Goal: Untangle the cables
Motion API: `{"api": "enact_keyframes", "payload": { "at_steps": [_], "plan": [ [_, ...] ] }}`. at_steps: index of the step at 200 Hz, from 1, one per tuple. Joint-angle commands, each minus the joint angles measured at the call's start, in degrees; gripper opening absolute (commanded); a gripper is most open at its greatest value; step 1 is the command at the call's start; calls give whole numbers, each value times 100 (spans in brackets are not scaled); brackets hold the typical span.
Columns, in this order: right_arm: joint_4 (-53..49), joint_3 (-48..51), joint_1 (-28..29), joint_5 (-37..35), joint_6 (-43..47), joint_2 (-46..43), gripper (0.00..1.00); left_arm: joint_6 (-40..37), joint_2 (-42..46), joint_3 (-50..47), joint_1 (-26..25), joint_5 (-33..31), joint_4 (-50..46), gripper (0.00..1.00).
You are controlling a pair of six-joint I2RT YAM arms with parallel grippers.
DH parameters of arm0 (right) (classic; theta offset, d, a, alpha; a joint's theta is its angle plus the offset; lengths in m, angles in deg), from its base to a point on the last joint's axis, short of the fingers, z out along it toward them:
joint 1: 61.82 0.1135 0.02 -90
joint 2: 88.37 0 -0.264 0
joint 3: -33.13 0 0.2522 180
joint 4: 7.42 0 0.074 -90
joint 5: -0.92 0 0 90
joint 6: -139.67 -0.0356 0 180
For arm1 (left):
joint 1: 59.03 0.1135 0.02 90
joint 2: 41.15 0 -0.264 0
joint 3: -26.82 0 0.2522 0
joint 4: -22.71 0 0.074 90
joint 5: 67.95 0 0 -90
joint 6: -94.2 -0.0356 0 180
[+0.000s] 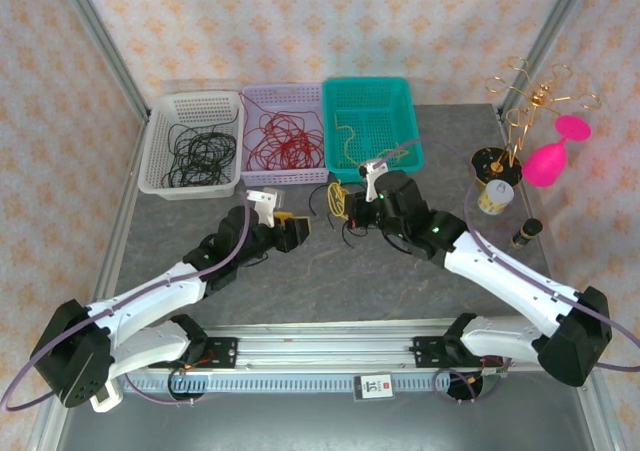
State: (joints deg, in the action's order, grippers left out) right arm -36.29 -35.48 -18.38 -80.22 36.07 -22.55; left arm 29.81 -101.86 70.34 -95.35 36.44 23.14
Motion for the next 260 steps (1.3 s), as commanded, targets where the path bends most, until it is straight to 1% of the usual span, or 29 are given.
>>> {"api": "enact_keyframes", "payload": {
  "at_steps": [1,16,40,53,79,94,114,132,171,187,193,201,208,226,233,235,260],
  "plan": [
    [-41,12,-20,-64,-236,-178,0,4,-248,7,43,26,328,59],
    [-57,38,-20,-255,-381,-419,0,-51,-638,89,59,-93,362,57],
    [-551,0,-35,-1013,-540,-723,0,153,-1338,588,90,-933,-60,57],
    [-780,79,-46,-1211,-594,-876,0,162,-1683,929,88,-1270,-277,57],
    [-1055,346,-55,-1448,-783,-1153,0,266,-2391,1439,86,-1629,-437,58],
    [-1161,547,-64,-1643,-896,-1310,0,327,-2857,1806,81,-1847,-744,62],
    [-1255,859,-112,-1909,-993,-1433,0,473,-3458,2263,74,-2142,-1150,61],
    [-1208,1186,-177,-1964,-1104,-1530,0,639,-3832,2426,42,-2264,-1177,59],
    [-825,1653,-257,-1649,-1243,-1600,0,762,-4452,2745,-13,-2238,-1182,57],
    [-774,1722,-265,-1576,-1258,-1543,0,762,-4599,2820,-46,-2178,-1135,52],
    [-769,1723,-265,-1572,-1238,-1530,0,763,-4644,2834,-58,-2139,-1119,47],
    [-773,1719,-266,-1576,-1229,-1512,4,762,-4705,2867,-74,-2100,-1097,40],
    [-750,1716,-265,-1570,-1210,-1502,6,769,-4754,2900,-94,-2088,-1094,38],
    [-728,1666,-269,-1563,-1157,-1493,14,762,-4827,2990,-121,-2127,-1128,37],
    [-744,1617,-266,-1559,-1145,-1486,19,930,-4828,2998,-130,-2189,-1116,35],
    [-751,1607,-270,-1558,-1136,-1485,21,940,-4951,2996,-130,-2200,-1100,35],
    [-844,1357,-263,-1471,-1028,-1501,32,972,-4968,2940,-128,-2416,-934,15]
  ]
}}
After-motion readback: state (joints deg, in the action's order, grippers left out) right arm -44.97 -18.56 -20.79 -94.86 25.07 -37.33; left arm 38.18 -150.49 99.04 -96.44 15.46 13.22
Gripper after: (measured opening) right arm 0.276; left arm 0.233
